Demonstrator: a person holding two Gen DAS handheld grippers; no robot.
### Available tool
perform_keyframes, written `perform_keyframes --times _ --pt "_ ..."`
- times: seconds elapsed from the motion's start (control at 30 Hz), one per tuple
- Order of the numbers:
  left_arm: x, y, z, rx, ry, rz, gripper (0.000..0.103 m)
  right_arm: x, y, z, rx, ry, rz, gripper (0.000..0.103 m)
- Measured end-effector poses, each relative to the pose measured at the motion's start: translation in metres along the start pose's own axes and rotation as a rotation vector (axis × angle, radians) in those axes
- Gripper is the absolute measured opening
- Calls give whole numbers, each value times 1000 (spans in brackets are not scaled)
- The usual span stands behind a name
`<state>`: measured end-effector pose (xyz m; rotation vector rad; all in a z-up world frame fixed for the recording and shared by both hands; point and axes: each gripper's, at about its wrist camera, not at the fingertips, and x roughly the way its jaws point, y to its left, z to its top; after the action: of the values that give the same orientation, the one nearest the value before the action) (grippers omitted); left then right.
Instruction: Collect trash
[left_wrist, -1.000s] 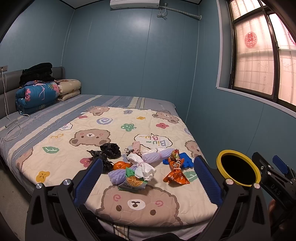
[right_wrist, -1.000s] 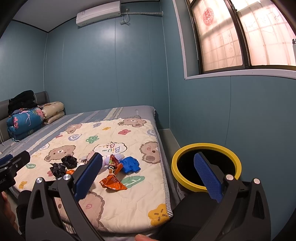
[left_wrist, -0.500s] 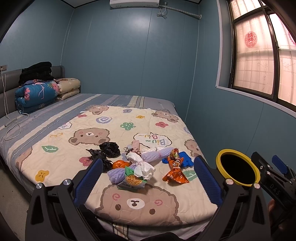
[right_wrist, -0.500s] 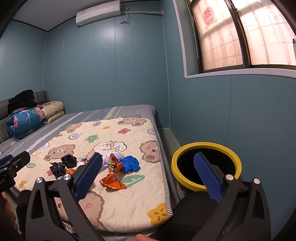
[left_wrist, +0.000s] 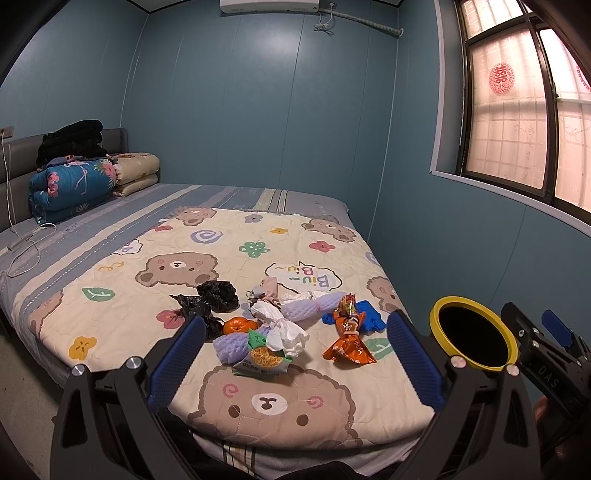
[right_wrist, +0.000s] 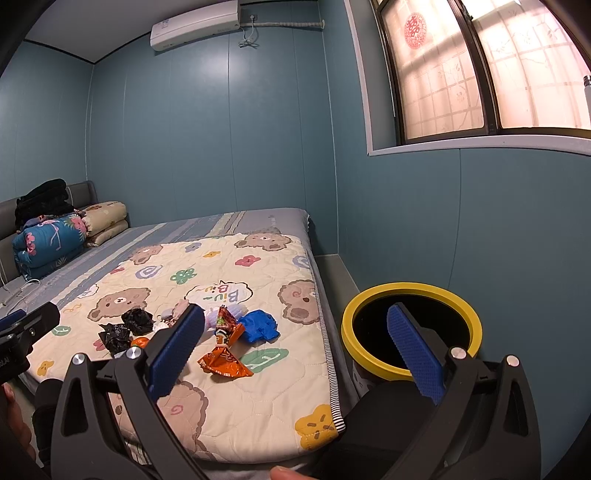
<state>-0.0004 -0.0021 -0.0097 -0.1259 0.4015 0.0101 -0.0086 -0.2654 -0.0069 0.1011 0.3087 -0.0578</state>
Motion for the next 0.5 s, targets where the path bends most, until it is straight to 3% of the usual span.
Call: perform_keyframes --times 0.5 --pt "0 0 0 1 3 1 95 2 0 -1 2 7 -3 95"
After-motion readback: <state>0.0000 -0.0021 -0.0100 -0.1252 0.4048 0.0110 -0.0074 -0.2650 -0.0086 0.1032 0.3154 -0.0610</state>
